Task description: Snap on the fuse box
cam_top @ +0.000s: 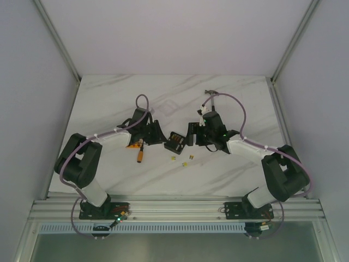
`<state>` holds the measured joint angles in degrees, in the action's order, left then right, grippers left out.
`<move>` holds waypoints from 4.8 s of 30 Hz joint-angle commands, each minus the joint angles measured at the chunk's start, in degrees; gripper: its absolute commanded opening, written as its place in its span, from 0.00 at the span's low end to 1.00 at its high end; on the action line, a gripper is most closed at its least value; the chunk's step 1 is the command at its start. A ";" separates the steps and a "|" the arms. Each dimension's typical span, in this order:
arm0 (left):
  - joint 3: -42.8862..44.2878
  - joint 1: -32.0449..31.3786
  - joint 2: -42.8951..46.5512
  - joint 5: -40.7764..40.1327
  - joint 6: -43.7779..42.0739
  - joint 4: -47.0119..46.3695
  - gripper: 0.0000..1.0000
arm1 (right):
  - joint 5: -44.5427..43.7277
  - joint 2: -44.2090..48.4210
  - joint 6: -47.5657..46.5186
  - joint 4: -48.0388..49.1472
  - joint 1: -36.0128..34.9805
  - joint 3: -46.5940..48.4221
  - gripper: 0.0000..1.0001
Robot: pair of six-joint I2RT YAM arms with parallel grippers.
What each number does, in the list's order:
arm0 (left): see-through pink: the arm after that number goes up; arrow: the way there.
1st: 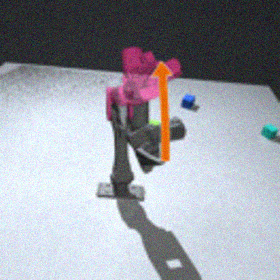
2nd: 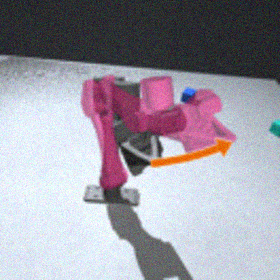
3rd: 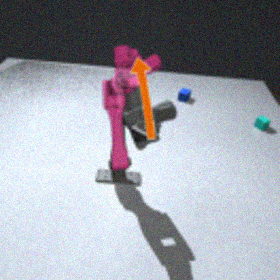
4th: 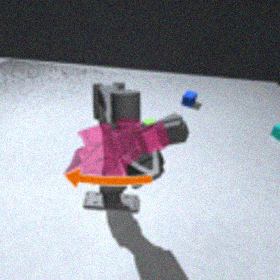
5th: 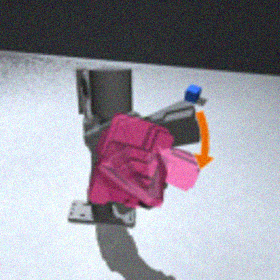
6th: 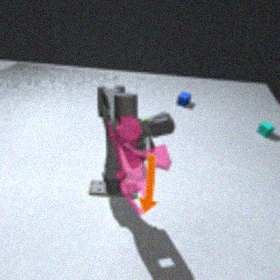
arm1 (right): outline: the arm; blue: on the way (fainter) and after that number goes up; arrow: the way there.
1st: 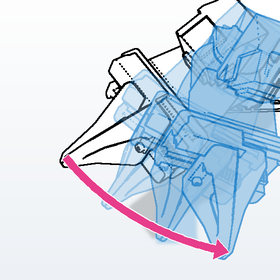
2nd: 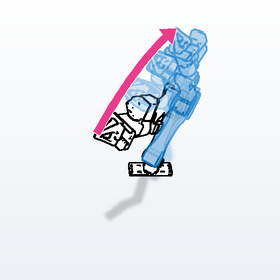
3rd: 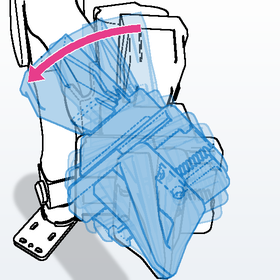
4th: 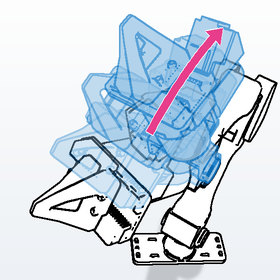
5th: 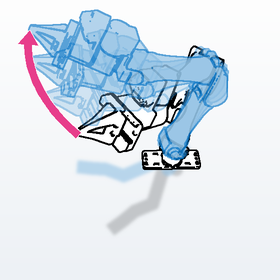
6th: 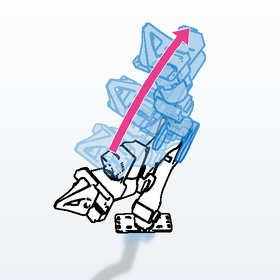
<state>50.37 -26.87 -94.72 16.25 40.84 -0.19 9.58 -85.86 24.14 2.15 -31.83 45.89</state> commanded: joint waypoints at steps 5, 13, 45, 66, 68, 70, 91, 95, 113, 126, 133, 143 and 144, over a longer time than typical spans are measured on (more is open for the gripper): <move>1.79 -2.41 -3.74 3.44 -0.12 -2.10 0.39 | -1.97 1.51 -0.75 -1.97 -0.90 2.56 0.79; -1.75 -6.21 -2.44 3.56 5.49 -6.76 0.38 | -4.26 -0.73 -1.41 -8.29 -2.00 8.28 0.73; -16.18 -5.21 -0.65 5.84 20.62 -30.01 0.47 | -22.79 -25.65 1.44 -30.54 -14.52 39.46 0.24; -14.97 -6.87 -4.77 7.04 22.00 -33.02 0.39 | -24.82 -28.08 2.47 -32.56 -15.41 40.85 0.20; -14.99 -6.88 -4.84 6.96 22.00 -32.89 0.39 | -24.64 -28.26 2.28 -32.56 -15.48 41.09 0.20; -14.96 -7.01 -4.95 6.87 22.09 -32.93 0.39 | -24.87 -28.43 2.22 -32.56 -15.67 41.19 0.20; -15.42 -7.22 -4.86 6.36 22.19 -31.79 0.37 | -24.37 -27.40 1.49 -32.47 -13.93 39.17 0.13; -15.39 -7.23 -4.83 6.25 22.21 -31.51 0.36 | -22.29 -26.70 1.89 -31.21 -13.21 37.95 0.13; -15.60 -7.25 -5.05 5.77 22.28 -30.39 0.35 | -21.21 -24.32 2.18 -29.45 -11.43 34.77 0.14; -15.60 -7.40 -5.65 5.78 22.95 -30.81 0.34 | -19.30 -22.38 4.86 -25.53 -9.91 30.47 0.13; -15.26 -7.67 -6.03 6.16 23.19 -31.35 0.33 | -18.50 -23.18 5.30 -24.91 -9.83 29.56 0.06; -14.95 -7.67 -5.77 5.83 23.08 -31.08 0.34 | -17.02 -23.35 1.95 -25.09 -9.21 26.70 0.01; -14.94 -7.67 -5.70 5.77 22.95 -30.84 0.34 | -16.98 -23.04 1.41 -25.09 -9.07 26.44 0.02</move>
<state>34.65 -34.22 -100.09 22.46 63.83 -31.66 -8.23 -108.44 28.03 -21.02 -41.74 75.77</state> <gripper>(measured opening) 0.338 0.130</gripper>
